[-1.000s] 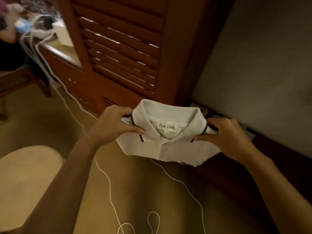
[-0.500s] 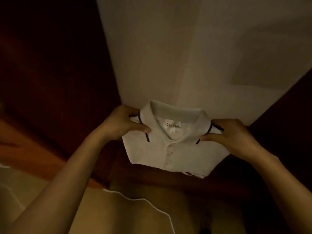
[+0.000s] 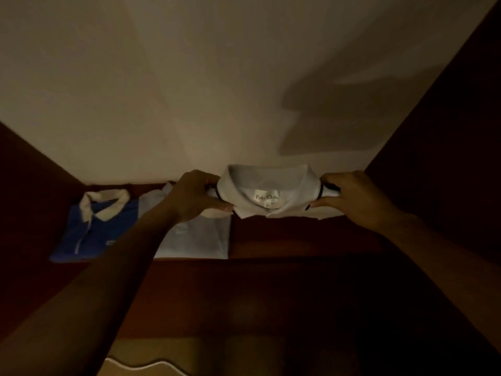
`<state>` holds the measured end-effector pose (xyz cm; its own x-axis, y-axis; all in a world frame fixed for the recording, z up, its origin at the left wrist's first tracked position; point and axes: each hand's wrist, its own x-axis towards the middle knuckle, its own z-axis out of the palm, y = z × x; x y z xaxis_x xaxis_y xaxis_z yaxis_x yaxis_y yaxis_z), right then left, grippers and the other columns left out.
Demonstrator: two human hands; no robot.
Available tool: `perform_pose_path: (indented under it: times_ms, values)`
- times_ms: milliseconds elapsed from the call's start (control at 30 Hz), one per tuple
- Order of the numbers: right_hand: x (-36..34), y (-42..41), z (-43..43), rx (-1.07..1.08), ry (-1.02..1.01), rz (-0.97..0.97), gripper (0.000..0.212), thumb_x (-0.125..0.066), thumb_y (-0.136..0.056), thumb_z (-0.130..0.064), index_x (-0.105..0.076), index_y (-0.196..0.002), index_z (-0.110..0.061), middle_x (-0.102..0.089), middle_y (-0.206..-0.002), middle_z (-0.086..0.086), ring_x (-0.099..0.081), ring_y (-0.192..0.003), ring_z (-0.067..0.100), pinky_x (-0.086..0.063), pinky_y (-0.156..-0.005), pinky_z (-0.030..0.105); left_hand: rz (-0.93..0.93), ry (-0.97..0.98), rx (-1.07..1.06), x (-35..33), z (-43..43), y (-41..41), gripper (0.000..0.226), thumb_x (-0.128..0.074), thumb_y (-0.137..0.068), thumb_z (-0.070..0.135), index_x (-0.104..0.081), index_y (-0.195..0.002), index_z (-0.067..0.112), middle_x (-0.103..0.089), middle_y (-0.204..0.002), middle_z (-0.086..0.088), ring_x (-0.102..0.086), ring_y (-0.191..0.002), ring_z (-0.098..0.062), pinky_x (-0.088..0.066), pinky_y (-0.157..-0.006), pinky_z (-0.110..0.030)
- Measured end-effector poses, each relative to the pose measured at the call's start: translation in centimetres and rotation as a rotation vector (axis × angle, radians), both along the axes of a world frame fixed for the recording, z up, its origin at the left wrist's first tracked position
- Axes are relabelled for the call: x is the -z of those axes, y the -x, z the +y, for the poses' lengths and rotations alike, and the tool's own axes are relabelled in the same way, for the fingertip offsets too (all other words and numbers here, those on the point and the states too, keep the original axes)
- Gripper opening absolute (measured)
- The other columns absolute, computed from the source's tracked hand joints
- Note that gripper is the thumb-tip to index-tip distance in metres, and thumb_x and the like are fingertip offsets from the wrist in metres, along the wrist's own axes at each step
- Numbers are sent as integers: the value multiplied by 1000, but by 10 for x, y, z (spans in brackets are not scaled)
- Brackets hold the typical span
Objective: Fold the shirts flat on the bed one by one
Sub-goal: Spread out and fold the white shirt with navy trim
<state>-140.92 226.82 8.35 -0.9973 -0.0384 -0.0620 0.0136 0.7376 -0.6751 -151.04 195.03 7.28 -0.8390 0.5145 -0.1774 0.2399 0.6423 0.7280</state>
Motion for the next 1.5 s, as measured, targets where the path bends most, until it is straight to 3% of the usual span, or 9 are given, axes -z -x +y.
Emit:
perform_pose_path:
  times_ms: [133, 333, 433, 500, 600, 767, 1167, 1300, 1500]
  values:
    - [60, 21, 30, 43, 81, -116, 25, -85, -69, -41, -74, -89, -30, -71, -86, -22, -65, -83, -3, -51, -71, 26, -68, 30, 97, 53, 16, 28, 42, -90, -63, 37, -76, -102, 39, -73, -87, 27, -64, -85, 14, -48, -75, -4]
    - [163, 81, 54, 65, 66, -136, 19, -84, -76, -27, -75, -93, -22, -68, -87, -18, -65, -86, -5, -43, -65, 9, -82, 83, 5, 160, 47, 92, 34, -90, -65, 37, -80, -96, 30, -76, -89, 12, -71, -87, -7, -56, -71, -27]
    - [228, 112, 55, 153, -128, -247, 51, -72, -89, -35, -60, -134, -13, -61, -134, 9, -55, -125, 25, -45, -99, 35, 58, 324, -90, 230, 65, 108, 70, -84, -76, 39, -55, -139, 24, -61, -134, 0, -53, -130, -26, -38, -96, -24]
    - [270, 119, 46, 139, -323, -351, 69, -59, -95, -48, -34, -154, -22, -35, -157, 9, -33, -144, 33, -30, -115, 50, 69, 529, -161, 275, 79, 101, 94, -68, -83, 59, -21, -157, 24, -22, -162, -10, -19, -149, -35, -19, -116, -50]
    - [332, 105, 22, 55, -416, -395, 70, -38, -99, -60, -14, -158, -33, -16, -163, 8, -16, -148, 39, -23, -116, 59, 36, 577, 18, 336, 101, 72, 94, -40, -90, 73, 1, -160, 26, 11, -167, -7, 12, -153, -31, 3, -121, -58]
    - [392, 73, 0, 133, -414, -348, 77, -3, -80, -80, 26, -145, -49, 24, -163, 1, 16, -149, 41, 2, -116, 64, 233, 563, -9, 391, 99, 40, 87, -5, -88, 77, 18, -157, 28, 23, -164, -3, 26, -149, -19, 13, -121, -47]
    - [403, 105, -4, 159, -536, -200, 82, 5, -80, -74, 9, -155, -41, 16, -165, 8, 8, -150, 42, -4, -121, 59, 395, 476, -57, 405, 96, 74, 75, -7, -96, 66, 9, -158, 27, 15, -165, 1, 22, -151, -15, 9, -123, -44]
    - [378, 113, 0, 75, -508, -364, 74, -21, -94, -70, 8, -155, -42, 19, -165, 6, 7, -150, 44, -6, -120, 62, 272, 665, 21, 385, 100, 83, 76, -20, -100, 62, 10, -158, 24, 14, -166, -5, 14, -153, -22, 6, -123, -47]
    - [261, 138, -8, -58, -709, -439, 37, -48, -100, -36, -57, -125, -11, -60, -127, 11, -59, -114, 30, -47, -91, 37, 155, 805, 38, 277, 87, 91, 54, -48, -98, 53, -45, -143, 24, -50, -145, -8, -51, -129, -28, -39, -105, -38]
